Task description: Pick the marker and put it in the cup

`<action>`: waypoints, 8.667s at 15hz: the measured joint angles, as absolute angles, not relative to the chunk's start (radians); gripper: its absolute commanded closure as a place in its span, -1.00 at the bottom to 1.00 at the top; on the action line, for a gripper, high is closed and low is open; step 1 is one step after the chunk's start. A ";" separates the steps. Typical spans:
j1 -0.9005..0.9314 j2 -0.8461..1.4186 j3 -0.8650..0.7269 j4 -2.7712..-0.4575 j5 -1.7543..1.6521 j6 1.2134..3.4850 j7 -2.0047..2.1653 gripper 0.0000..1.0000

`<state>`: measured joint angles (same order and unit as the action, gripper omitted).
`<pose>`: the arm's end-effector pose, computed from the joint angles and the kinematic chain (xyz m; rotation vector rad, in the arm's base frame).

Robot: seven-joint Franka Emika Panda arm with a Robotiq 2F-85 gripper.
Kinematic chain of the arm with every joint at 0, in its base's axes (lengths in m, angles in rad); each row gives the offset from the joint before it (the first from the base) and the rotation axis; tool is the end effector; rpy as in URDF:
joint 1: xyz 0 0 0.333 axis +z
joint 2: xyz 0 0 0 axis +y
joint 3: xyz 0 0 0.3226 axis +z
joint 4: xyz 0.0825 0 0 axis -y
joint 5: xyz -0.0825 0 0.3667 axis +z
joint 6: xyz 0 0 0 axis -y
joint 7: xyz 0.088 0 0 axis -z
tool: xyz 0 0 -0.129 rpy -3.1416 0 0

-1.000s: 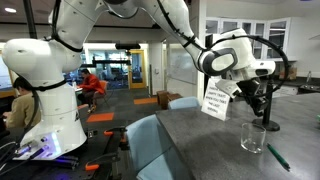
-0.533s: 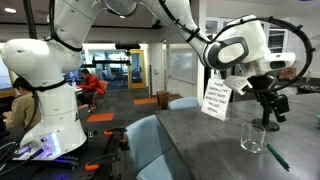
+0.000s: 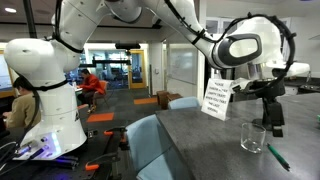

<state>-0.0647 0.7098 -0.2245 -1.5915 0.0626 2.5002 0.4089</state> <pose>0.6911 -0.1797 0.2415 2.8675 -1.0075 0.3393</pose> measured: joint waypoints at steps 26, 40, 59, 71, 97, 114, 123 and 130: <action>-0.133 1.162 -0.178 -0.967 0.225 2.172 1.092 -0.88; -0.172 1.304 -0.163 -0.764 0.225 2.096 1.148 0.23; -0.188 1.320 -0.203 -0.596 0.183 2.101 1.122 0.94; -0.124 1.267 -0.211 -0.558 0.039 2.130 0.820 0.94; 0.010 0.862 -0.199 -1.263 -0.038 2.685 0.408 0.94; 0.269 0.370 -0.448 -2.308 -0.092 3.364 0.309 0.94; 0.493 0.466 -0.580 -2.253 0.066 3.394 0.309 0.94; 0.546 0.676 -0.670 -2.075 0.186 3.385 0.322 0.94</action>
<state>0.5464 0.6764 -0.6697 -2.0745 0.1863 3.3849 0.3219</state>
